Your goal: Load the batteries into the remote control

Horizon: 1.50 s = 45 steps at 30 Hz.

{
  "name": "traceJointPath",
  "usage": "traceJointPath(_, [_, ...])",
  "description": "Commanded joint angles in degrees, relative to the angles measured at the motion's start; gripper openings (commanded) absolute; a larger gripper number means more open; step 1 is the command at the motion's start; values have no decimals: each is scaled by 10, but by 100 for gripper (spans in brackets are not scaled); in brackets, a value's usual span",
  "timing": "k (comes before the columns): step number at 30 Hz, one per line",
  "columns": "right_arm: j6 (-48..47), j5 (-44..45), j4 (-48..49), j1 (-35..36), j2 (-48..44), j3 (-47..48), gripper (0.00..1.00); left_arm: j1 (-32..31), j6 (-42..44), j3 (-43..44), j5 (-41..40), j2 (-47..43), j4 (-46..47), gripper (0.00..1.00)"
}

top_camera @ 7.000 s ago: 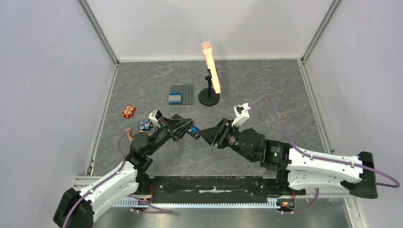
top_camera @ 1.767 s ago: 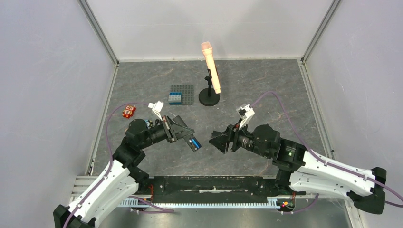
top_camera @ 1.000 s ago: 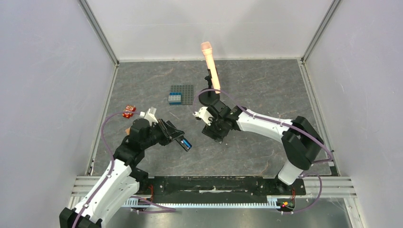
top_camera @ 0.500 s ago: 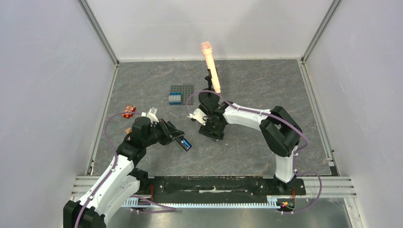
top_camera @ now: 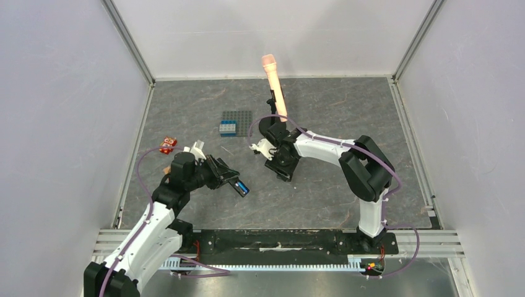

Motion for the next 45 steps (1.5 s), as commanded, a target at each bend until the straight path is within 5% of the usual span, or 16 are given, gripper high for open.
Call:
traceJointPath(1, [28,-17,-26,-3,33,1,34,5,6,1,23,-5,28,2])
traceJointPath(21, [178,-61,114,0,-194,-107,35,4,82,-43,9,-51,152,2])
traceJointPath(29, [271,-86,221,68,-296,-146,36,3,116,-47,-9,-48,191,2])
traceJointPath(45, [364,-14,290,183,-273,-107,36,2,138,-47,9,-61,205,2])
